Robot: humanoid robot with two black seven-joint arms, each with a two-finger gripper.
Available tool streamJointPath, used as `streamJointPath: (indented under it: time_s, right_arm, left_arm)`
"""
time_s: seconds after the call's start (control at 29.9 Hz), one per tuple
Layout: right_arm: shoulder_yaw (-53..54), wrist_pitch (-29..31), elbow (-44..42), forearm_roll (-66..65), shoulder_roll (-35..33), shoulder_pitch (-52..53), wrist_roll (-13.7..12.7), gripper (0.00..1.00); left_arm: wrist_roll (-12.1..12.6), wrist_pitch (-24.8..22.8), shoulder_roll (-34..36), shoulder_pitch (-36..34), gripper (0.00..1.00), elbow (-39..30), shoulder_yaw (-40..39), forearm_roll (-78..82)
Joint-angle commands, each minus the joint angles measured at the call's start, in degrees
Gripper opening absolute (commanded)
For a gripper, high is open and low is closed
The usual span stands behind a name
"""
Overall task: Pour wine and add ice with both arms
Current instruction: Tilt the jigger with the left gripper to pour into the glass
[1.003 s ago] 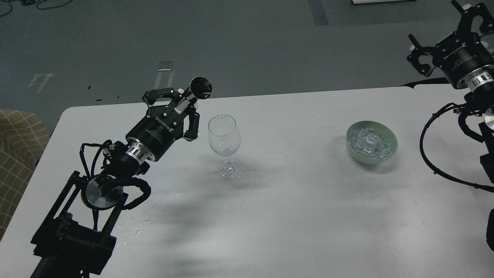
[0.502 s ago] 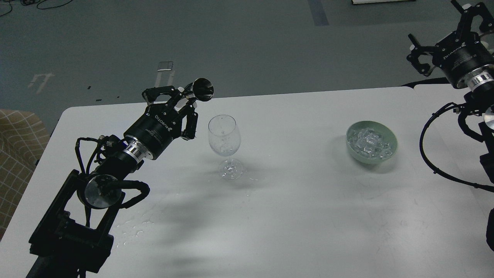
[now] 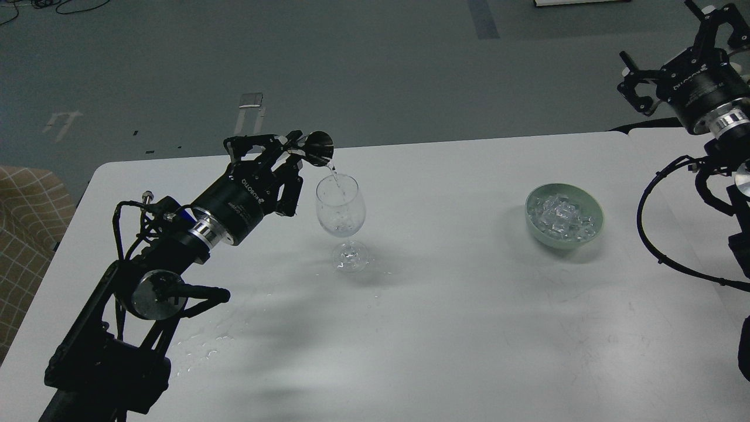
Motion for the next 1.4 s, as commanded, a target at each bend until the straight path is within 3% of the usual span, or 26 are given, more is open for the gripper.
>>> streamJointPath:
  time_s: [0.0, 0.74, 1.37]
  right_arm:
    - [0.0, 0.0, 0.0, 0.0, 0.0, 0.0, 0.0, 1.0]
    - [0.0, 0.1, -0.3, 0.0, 0.0, 0.0, 0.1, 1.0]
    - [0.1, 0.0, -0.3, 0.0, -0.1, 0.2, 0.1, 1.0]
  left_arm:
    - [-0.4, -0.7, 0.0, -0.1, 0.0, 0.1, 0.0, 4.7]
    - [0.2, -2.8, 0.3, -2.9, 0.0, -0.7, -0.2, 12.6]
    - [-1.4, -4.1, 4.3, -3.8, 0.0, -0.5, -0.1, 20.3]
